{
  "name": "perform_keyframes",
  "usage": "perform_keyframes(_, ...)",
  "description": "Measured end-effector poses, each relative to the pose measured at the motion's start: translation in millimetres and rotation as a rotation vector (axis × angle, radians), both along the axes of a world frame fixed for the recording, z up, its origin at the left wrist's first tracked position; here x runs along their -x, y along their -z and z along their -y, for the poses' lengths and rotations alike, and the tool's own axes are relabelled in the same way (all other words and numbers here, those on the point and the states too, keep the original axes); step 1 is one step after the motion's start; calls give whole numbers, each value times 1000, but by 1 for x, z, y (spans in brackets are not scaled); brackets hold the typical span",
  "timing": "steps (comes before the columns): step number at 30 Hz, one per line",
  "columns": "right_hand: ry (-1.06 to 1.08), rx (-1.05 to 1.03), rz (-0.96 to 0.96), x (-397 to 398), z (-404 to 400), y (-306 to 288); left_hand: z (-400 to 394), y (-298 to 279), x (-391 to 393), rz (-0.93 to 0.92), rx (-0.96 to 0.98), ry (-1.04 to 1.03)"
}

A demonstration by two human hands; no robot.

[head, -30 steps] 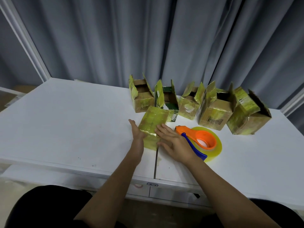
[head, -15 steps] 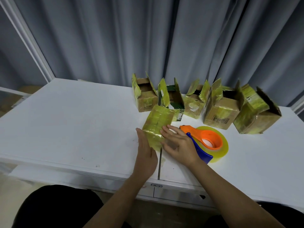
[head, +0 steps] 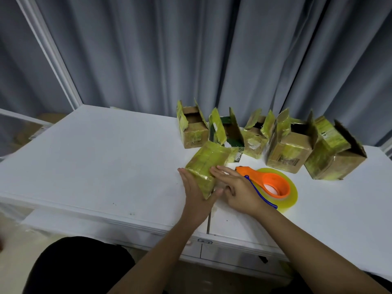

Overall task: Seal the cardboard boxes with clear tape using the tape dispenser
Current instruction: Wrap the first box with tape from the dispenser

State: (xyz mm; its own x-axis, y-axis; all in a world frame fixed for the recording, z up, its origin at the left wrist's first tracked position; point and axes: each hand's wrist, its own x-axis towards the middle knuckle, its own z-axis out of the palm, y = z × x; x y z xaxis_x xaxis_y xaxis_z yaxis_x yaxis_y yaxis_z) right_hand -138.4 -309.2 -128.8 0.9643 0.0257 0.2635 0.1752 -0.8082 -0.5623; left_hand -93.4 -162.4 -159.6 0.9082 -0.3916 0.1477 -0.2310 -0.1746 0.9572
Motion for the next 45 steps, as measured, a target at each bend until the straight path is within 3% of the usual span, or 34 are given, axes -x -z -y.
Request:
perform_keyframes(4, 7, -46, -89, -3, 7, -15, -3, -2, -26, 1, -27, -111)
perform_keyframes(9, 53, 304, -123, -34, 14, -4, -33, -2, -43, 109, -93, -72)
perform_keyframes(12, 54, 304, -2, -42, -7, 7, -52, -1, -50, 167, -151, -176)
perform_keyframes(16, 97, 128, 145, -49, -22, 6, -66, -2, -57, 212, -160, -336)
perform_keyframes(18, 198, 274, 246, -50, -9, 3, -69, -7, -58, 232, -220, -337)
perform_keyframes(22, 335, 425, 201, -52, 7, 3, -62, -21, -54, 232, -370, -324)
perform_keyframes(24, 342, 443, 209, -57, 6, 2, -47, -28, -54, 411, -557, -354)
perform_keyframes(27, 353, 544, 203, -59, 2, -10, -18, -37, -68, 670, -827, -241)
perform_keyframes(32, 334, 716, 175, -58, 1, -16, 8, -52, -91, 594, -1223, 36)
perform_keyframes(34, 350, 750, 141, -64, 5, -16, -1, -48, -97, 609, -1229, 67)
perform_keyframes(37, 363, 721, 110, -75, 12, -20, -32, -42, -88, 713, -1187, 149)
perform_keyframes(40, 351, 704, 65, -74, 7, -33, -55, -30, -84, 948, -1109, 214)
perform_keyframes(43, 344, 445, 32, -59, 12, -26, -56, -37, -77, 1046, -1098, 196)
perform_keyframes(45, 419, 238, 148, -33, 18, -23, -51, -38, -71, 1043, -1086, 187)
